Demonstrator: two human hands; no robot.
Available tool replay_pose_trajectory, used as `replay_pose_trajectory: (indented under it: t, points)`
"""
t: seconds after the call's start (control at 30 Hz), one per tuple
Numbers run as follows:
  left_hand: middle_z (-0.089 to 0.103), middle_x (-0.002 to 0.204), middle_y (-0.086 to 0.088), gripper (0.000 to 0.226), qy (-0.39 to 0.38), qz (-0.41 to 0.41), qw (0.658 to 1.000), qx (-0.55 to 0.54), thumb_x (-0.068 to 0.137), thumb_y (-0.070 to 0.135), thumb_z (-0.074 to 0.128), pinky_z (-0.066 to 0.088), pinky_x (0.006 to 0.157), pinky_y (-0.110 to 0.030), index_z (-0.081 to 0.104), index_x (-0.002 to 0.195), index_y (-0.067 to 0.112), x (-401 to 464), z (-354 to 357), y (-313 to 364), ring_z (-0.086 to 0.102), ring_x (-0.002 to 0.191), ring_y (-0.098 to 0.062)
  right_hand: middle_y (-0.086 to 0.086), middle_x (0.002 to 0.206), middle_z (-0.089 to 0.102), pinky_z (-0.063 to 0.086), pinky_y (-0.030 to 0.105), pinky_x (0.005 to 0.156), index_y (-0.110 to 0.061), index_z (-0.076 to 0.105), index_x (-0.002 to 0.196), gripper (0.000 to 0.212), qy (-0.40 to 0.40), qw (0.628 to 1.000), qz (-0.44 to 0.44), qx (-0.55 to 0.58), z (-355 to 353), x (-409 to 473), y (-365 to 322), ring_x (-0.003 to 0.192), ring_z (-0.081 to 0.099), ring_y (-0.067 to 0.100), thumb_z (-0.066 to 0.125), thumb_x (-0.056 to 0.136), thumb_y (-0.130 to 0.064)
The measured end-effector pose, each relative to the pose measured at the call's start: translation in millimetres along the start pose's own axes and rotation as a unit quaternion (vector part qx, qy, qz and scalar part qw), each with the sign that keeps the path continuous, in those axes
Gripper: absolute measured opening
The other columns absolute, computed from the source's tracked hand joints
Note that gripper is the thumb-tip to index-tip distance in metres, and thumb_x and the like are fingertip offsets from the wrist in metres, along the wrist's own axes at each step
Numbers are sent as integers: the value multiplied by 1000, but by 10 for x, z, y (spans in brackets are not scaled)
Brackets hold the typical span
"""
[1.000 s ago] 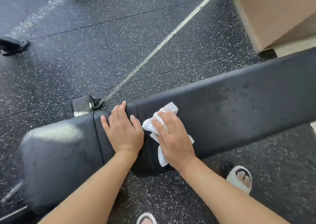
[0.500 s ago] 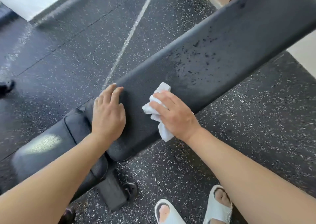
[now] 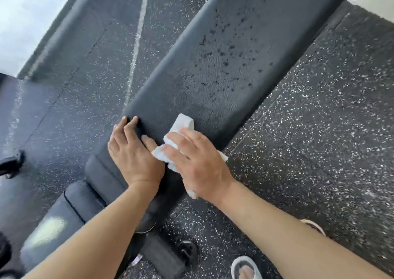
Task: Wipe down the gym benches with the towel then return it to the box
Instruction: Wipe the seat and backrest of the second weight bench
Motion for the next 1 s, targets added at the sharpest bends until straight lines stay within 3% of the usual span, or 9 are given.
replay_pose_trajectory:
  t: [0.07, 0.17, 0.33, 0.47, 0.53, 0.6, 0.7, 0.77, 1.0]
  points:
    - [49, 153, -11, 53, 8, 6, 1000, 7, 89, 25, 42, 25, 123, -50, 57, 138, 11, 0, 17, -23, 43, 142, -36, 14, 134, 64, 42, 45, 114, -8, 70, 125, 33, 21, 1000, 4, -23, -100, 30, 133, 120, 59, 40, 68, 92, -10]
    - [48, 153, -10, 52, 6, 7, 1000, 10, 92, 27, 39, 26, 122, -49, 55, 139, 12, 14, 58, -49, 43, 141, -35, 18, 128, 66, 46, 49, 107, -4, 74, 116, 22, 131, 984, 116, -28, -386, 85, 551, 113, 61, 43, 59, 100, -8]
    - [46, 153, -11, 54, 4, 9, 1000, 10, 92, 28, 37, 26, 121, -52, 54, 141, 12, 6, 53, -39, 41, 140, -37, 16, 136, 59, 40, 45, 109, -10, 73, 121, 32, 226, 940, 251, -49, -525, 115, 786, 122, 54, 37, 52, 98, -16]
    - [44, 153, -13, 52, -9, -7, 1000, 19, 95, 26, 38, 23, 121, -52, 50, 144, 15, -18, 54, -44, 39, 139, -41, 14, 140, 51, 40, 45, 109, -12, 66, 127, 30, 278, 893, 353, -34, -398, -274, 553, 126, 49, 32, 63, 98, -17]
    - [42, 154, -13, 50, -8, -4, 1000, 16, 97, 25, 38, 24, 120, -52, 49, 145, 17, -23, 54, -55, 38, 139, -41, 9, 136, 49, 39, 38, 109, -12, 59, 132, 33, 308, 869, 386, 36, -171, -621, 244, 125, 48, 26, 64, 100, -22]
    - [42, 154, -12, 53, -7, -8, 1000, 16, 96, 29, 35, 26, 120, -52, 49, 146, 18, -11, 64, -81, 38, 140, -40, 5, 133, 47, 43, 39, 106, -12, 51, 135, 35, 308, 838, 429, 134, 186, -940, -223, 122, 49, 23, 58, 103, -22]
    - [43, 152, -14, 57, -2, -13, 1000, 23, 93, 31, 32, 27, 118, -50, 49, 145, 18, 12, 78, -99, 40, 137, -41, -8, 131, 43, 43, 30, 105, -22, 47, 135, 31, 310, 802, 450, 240, 594, -1168, -836, 122, 49, 12, 54, 105, -29]
    - [44, 151, -14, 56, 0, -16, 1000, 20, 92, 31, 32, 29, 117, -51, 50, 144, 18, 28, 78, -102, 42, 134, -41, -10, 131, 43, 40, 24, 106, -23, 48, 135, 30, 335, 787, 449, 258, 644, -1164, -896, 122, 50, 10, 53, 106, -32]
    - [46, 148, -13, 58, 13, -24, 999, 22, 90, 33, 29, 31, 114, -52, 51, 142, 19, 46, 93, -135, 44, 131, -43, 8, 120, 48, 46, 41, 98, -4, 52, 121, 25, 446, 733, 486, 169, 153, -643, 184, 109, 50, 22, 51, 100, -17]
Point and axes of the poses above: each hand's wrist, its own x-axis towards the middle knuckle, its own z-axis out of the palm, y = z × x, the point moved 5 cm from there along x, towards the middle knuckle
